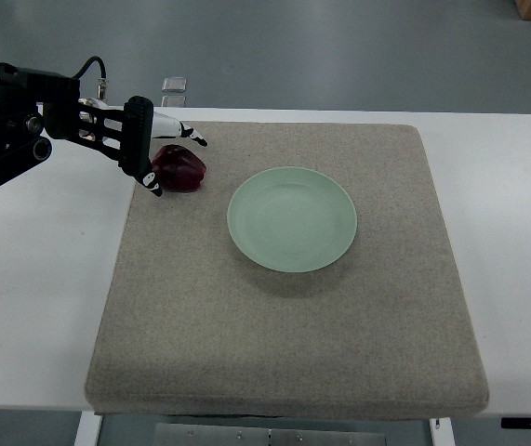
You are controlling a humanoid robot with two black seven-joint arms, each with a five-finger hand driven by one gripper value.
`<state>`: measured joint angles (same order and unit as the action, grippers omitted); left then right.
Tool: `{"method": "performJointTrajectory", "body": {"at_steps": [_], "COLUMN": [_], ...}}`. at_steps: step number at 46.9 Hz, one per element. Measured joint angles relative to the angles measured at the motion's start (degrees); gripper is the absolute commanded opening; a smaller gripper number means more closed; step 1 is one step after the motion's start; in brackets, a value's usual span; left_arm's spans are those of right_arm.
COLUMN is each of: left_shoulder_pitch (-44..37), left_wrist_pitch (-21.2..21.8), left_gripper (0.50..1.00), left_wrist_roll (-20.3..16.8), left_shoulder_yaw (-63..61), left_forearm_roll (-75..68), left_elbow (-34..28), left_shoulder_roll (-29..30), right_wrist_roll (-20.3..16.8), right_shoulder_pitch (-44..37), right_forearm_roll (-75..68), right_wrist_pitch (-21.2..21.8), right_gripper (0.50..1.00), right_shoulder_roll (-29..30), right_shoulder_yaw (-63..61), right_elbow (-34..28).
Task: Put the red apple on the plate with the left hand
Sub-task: 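Lower the left hand over the red apple and close fingers around it, then carry the held apple with the left hand onto the green plate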
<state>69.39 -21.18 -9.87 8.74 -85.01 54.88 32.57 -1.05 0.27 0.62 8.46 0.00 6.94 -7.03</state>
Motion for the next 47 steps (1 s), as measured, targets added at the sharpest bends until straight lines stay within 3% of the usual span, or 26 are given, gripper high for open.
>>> {"method": "performJointTrajectory", "body": {"at_steps": [5,25,35,37,45,47], "left_shoulder_pitch": [-0.29,-0.39,-0.32,-0.32,-0.31,-0.28], "left_wrist_pitch": [1.86,2.15,2.27,2.27,2.34,2.43], "left_gripper": [0.994,0.979,0.844,0.780,0.739,0.707], "left_wrist_roll": [0.20,0.20,0.27,0.31,0.38,0.41], "left_shoulder_yaw": [0.00,-2.86,-3.05,-3.41,-4.17,-4.17], "left_forearm_roll": [-0.01,-0.06,-0.15,-0.15,-0.15,-0.15], "left_elbow": [-2.16,-2.41,-2.41,-2.41,-2.48,-2.54], "left_shoulder_roll": [-1.61,-2.07,-2.16,-2.16,-2.19,-2.19], "right_wrist_roll": [-0.01,-0.01,-0.01,0.00,0.00,0.00], "right_shoulder_pitch": [0.00,-0.01,0.00,-0.01,0.00,0.00], "right_forearm_roll": [0.00,0.00,0.00,0.00,0.00,0.00], "right_wrist_pitch": [0.00,0.00,-0.02,-0.02,-0.02,-0.02], "right_gripper": [0.964,0.964,0.964,0.964,0.964,0.964], "right_shoulder_roll": [0.00,0.00,0.00,0.00,0.00,0.00], "right_shoulder_yaw": [0.00,0.00,0.00,0.00,0.00,0.00], "right_elbow": [0.00,0.00,0.00,0.00,0.00,0.00]}}
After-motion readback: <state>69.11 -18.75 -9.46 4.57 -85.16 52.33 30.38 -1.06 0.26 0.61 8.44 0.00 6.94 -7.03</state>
